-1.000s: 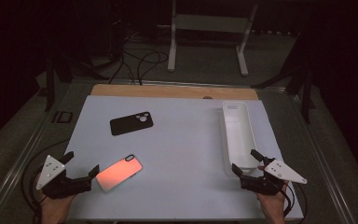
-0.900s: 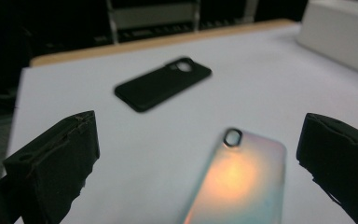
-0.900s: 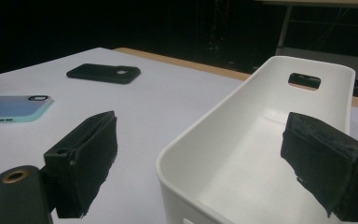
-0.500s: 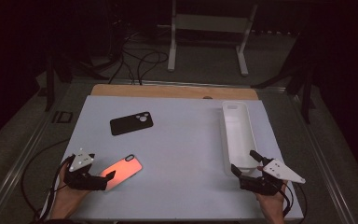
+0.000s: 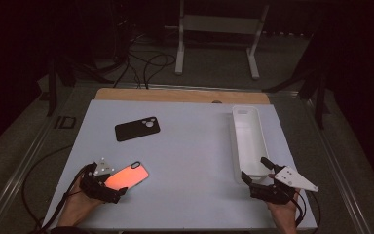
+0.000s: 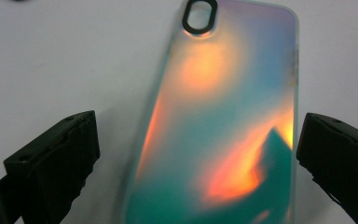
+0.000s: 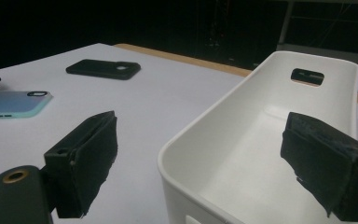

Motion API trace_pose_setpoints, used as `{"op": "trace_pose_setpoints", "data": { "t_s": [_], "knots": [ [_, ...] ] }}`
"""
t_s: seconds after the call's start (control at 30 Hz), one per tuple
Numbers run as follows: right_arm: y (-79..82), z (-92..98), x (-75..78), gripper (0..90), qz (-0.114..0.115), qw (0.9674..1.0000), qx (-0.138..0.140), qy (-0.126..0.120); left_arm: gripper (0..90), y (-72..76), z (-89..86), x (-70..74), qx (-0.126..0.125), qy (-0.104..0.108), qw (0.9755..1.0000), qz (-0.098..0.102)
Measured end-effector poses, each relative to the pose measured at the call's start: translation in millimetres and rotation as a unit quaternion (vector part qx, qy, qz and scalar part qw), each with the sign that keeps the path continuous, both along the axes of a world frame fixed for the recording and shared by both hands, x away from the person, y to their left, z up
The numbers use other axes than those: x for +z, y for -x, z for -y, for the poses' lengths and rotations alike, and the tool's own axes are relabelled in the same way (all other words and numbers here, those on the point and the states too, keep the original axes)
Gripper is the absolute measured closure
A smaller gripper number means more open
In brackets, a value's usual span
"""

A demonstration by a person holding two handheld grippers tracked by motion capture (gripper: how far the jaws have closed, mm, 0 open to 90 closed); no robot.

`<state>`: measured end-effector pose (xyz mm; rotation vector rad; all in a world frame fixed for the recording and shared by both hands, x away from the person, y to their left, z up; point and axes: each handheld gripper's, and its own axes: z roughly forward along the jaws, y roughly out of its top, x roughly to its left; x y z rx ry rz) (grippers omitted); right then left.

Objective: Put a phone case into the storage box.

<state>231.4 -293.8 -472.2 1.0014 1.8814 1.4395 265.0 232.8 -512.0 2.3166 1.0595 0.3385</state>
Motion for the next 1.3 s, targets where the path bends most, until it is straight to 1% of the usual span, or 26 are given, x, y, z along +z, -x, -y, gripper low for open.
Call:
{"op": "trace_pose_setpoints", "data": {
  "t_s": [0.17,0.33,0.43,0.63,0.77,0.8,0.93,1.0,1.03,1.1,1.17,1.2,1.23,1.3],
  "knots": [
    [0.1,0.5,0.3,10.8,0.001,1.0000,-0.001,-0.001,1.2,-0.7,4.0,-4.5,-0.011,-0.019,0.9996,-0.015],
    [0.0,0.7,0.2,10.8,0.000,1.0000,-0.002,-0.002,4.0,-0.6,3.9,-3.8,-0.013,-0.015,0.9996,-0.021],
    [-0.1,0.8,0.1,10.8,-0.001,1.0000,-0.002,-0.002,5.8,-0.9,4.0,-3.6,-0.008,-0.015,0.9996,-0.024],
    [-0.5,0.4,-0.1,10.8,-0.001,1.0000,-0.001,-0.004,5.8,-1.5,6.0,-3.2,-0.009,-0.022,0.9993,-0.028],
    [-1.0,-0.2,-0.3,10.9,-0.002,1.0000,-0.001,-0.005,6.6,-3.8,8.3,-1.3,-0.012,-0.032,0.9987,-0.039],
    [-1.0,-0.5,-0.3,10.9,-0.002,1.0000,-0.001,-0.005,7.3,-4.2,8.6,-0.6,-0.015,-0.036,0.9984,-0.041],
    [-1.3,-1.8,-0.1,10.9,-0.002,1.0000,-0.001,-0.004,13.3,-3.0,10.4,1.6,-0.021,-0.038,0.9983,-0.041],
    [-1.1,-2.1,0.2,10.9,-0.002,1.0000,0.000,-0.004,13.8,-3.0,10.4,2.2,-0.022,-0.038,0.9982,-0.041],
    [-1.1,-2.1,0.2,10.9,-0.002,1.0000,0.000,-0.004,14.8,-3.0,10.4,2.2,-0.022,-0.038,0.9982,-0.041],
    [-0.8,-3.5,1.9,10.9,-0.001,1.0000,0.004,-0.005,15.9,-3.6,9.3,3.3,-0.016,-0.031,0.9985,-0.042],
    [-0.9,-3.6,2.8,10.9,-0.001,1.0000,0.004,-0.005,16.5,-4.5,8.7,4.1,-0.009,-0.020,0.9990,-0.040],
    [-0.9,-3.6,2.8,10.9,-0.001,1.0000,0.004,-0.005,16.6,-4.5,8.7,4.1,-0.009,-0.020,0.9990,-0.040],
    [-0.9,-2.7,4.4,10.9,-0.003,0.9999,0.004,-0.015,16.6,-5.1,8.7,7.1,-0.001,-0.008,0.9993,-0.036],
    [-1.4,-2.0,5.8,10.9,-0.003,0.9998,0.002,-0.019,16.8,-5.0,8.4,11.8,0.008,0.000,0.9997,-0.024]
  ]
}}
